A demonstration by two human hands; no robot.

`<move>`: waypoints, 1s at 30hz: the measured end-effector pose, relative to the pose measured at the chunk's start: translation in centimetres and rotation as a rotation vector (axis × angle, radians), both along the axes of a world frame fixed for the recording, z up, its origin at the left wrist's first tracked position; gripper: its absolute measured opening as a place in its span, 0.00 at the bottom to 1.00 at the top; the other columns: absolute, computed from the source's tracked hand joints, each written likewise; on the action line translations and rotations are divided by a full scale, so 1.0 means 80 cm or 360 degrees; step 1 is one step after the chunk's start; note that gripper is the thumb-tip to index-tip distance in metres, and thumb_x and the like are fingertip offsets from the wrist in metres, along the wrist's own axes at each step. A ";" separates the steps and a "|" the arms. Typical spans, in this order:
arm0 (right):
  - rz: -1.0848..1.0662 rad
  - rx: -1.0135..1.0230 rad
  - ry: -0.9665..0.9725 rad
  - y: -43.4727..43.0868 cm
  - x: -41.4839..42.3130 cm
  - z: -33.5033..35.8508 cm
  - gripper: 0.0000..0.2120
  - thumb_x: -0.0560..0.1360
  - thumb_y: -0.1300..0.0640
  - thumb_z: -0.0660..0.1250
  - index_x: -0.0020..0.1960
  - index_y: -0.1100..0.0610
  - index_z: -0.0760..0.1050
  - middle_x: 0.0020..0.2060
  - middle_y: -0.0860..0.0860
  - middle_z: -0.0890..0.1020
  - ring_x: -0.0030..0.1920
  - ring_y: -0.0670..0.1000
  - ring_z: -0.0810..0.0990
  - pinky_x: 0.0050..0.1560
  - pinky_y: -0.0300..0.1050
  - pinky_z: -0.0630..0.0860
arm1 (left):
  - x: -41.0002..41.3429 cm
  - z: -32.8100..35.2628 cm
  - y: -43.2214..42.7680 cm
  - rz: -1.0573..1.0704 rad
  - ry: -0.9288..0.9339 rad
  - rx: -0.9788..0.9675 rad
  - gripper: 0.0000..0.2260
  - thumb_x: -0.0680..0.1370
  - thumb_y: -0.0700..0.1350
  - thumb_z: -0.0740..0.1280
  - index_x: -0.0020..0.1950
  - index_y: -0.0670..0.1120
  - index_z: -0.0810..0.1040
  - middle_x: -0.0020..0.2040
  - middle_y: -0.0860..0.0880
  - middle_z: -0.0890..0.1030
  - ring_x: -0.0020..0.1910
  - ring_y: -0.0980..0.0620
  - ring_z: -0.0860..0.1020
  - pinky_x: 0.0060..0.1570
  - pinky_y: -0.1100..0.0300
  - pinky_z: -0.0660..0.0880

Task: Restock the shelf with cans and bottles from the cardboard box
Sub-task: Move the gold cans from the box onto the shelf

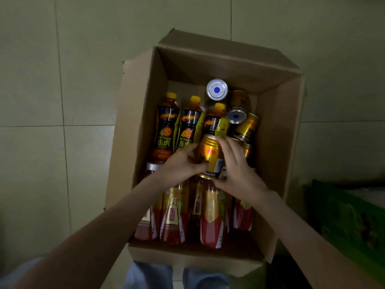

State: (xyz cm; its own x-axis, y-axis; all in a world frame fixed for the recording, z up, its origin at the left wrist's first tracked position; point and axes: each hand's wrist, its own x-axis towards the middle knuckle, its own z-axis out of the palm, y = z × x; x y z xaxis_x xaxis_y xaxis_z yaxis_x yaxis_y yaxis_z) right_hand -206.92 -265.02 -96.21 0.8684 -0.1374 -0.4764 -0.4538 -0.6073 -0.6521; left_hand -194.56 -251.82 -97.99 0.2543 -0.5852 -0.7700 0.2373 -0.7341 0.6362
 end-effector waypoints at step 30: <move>-0.0534 -0.0078 0.0834 -0.029 0.000 -0.139 0.55 0.68 0.55 0.76 0.76 0.41 0.37 0.76 0.60 0.48 0.72 0.64 0.62 0.68 0.61 0.65 | 0.000 -0.035 0.018 0.0391 -0.0527 0.0429 0.32 0.71 0.54 0.73 0.68 0.42 0.63 0.62 0.44 0.66 0.59 0.46 0.70 0.54 0.55 0.71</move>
